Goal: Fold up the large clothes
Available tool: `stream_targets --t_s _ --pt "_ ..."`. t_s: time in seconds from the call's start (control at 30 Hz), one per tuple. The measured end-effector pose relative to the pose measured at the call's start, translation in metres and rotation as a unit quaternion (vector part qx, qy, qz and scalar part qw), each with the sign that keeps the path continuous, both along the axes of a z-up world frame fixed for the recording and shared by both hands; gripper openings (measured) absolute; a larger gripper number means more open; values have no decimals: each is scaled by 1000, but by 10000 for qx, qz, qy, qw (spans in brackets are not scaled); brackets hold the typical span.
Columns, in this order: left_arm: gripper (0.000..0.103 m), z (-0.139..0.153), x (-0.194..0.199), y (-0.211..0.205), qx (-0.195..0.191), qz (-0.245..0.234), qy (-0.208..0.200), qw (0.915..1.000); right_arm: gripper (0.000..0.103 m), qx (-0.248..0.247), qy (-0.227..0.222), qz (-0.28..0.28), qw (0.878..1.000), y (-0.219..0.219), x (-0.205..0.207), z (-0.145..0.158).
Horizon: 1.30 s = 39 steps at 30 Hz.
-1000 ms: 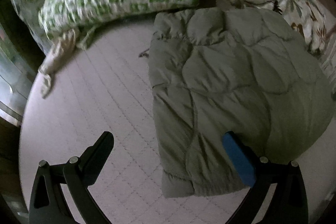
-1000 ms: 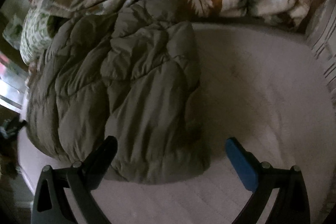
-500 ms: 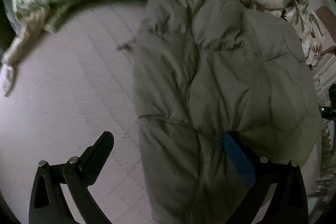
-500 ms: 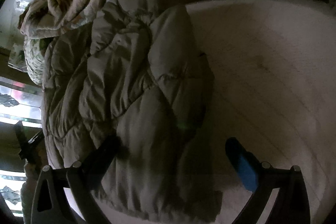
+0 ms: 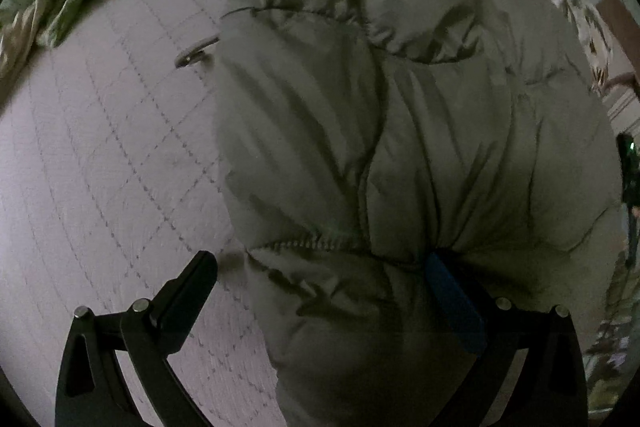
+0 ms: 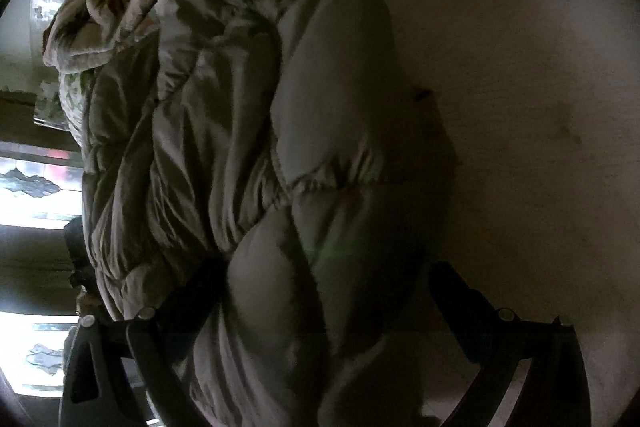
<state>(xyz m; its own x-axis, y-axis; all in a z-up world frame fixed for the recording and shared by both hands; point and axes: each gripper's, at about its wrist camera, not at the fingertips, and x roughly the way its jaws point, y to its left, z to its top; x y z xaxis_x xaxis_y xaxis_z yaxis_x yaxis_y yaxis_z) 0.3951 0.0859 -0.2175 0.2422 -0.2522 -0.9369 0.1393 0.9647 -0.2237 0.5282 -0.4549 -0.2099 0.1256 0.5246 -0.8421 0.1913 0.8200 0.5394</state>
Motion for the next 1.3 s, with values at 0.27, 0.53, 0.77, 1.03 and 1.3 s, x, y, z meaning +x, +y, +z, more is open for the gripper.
stream_targets --t_s 0.27,0.53,0.77,1.03,1.3 --pt "103 -8 5 -24 251 -149 -6 9996 103 36 169 87 9998 -5 18 -20" --pt "89 -5 2 -36 111 -139 -14 9998 82 -247 -34 190 9995 8 29 -8" --pt "45 19 -22 -72 691 -502 -381 9956 54 -695 -533 280 9958 14 27 15" --pt "31 35 -38 -84 927 -422 -679 9925 32 -1307 -1046 319 9854 20 22 48" --pt "25 58 -41 -77 840 -379 -723 9931 27 -1471 -1313 205 9802 34 12 69"
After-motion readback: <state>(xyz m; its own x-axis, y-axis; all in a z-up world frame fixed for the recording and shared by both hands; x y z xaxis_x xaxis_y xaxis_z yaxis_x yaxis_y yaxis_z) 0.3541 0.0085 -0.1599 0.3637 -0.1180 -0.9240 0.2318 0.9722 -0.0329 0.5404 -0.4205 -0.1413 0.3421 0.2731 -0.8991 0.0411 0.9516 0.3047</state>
